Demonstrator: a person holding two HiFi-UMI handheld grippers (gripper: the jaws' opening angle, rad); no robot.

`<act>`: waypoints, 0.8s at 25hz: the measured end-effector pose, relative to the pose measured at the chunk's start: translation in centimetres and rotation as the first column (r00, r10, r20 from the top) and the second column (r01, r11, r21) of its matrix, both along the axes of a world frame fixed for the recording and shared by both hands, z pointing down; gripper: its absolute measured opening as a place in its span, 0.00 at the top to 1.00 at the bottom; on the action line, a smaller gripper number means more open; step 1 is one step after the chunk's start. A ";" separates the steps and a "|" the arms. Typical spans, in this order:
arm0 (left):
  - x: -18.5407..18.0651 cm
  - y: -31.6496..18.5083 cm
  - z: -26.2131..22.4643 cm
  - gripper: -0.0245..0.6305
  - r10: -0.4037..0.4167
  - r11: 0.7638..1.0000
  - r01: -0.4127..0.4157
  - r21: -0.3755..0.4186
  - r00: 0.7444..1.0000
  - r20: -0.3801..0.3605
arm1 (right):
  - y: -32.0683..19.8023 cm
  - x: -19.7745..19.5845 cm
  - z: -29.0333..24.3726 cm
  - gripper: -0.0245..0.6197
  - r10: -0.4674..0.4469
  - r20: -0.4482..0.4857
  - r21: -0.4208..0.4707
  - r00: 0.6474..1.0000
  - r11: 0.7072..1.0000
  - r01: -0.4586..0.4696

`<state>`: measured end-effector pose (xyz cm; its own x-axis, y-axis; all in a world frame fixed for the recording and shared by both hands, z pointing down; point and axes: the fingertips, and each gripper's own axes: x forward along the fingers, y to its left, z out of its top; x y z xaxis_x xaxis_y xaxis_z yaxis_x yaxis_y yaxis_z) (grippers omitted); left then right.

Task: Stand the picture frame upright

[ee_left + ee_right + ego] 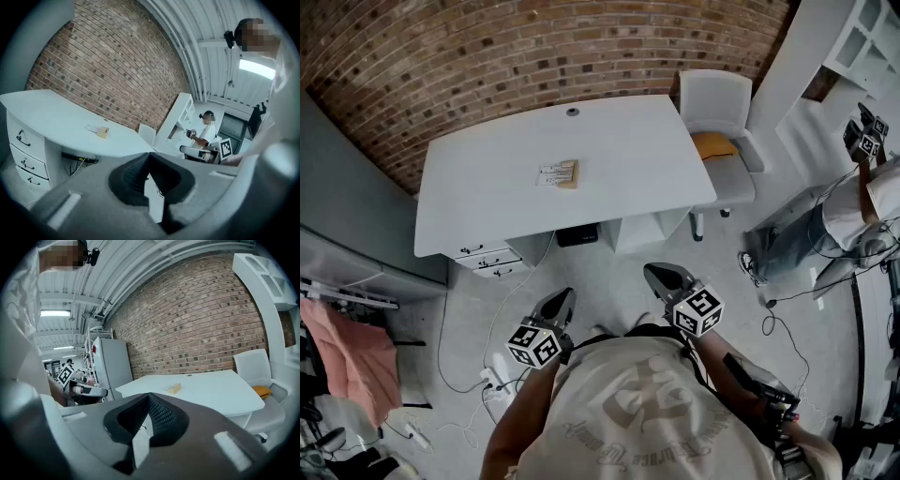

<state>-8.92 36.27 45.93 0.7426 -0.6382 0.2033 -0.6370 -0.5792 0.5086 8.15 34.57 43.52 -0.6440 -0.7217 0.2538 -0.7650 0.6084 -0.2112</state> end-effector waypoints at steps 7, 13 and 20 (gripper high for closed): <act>-0.4 -0.4 0.3 0.96 -0.003 1.000 0.003 -0.012 1.000 0.002 | -0.3 -0.3 -0.5 0.95 -0.007 -0.021 0.028 1.000 1.000 0.008; -0.4 -0.1 0.2 0.96 0.005 1.000 -0.005 -0.009 1.000 0.001 | 0.4 -1.4 -1.1 0.95 -0.060 0.024 0.024 0.998 0.998 0.059; -1.5 -0.7 0.4 0.96 -0.018 1.000 0.018 -0.010 1.000 -0.004 | -0.5 -2.2 -0.5 0.95 -0.071 -0.032 0.034 0.997 0.997 0.072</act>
<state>-10.44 35.59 46.29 0.7321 -0.6492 0.2065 -0.6450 -0.5630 0.5168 5.92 34.07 43.03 -0.6866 -0.6829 0.2496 -0.7251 0.6683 -0.1663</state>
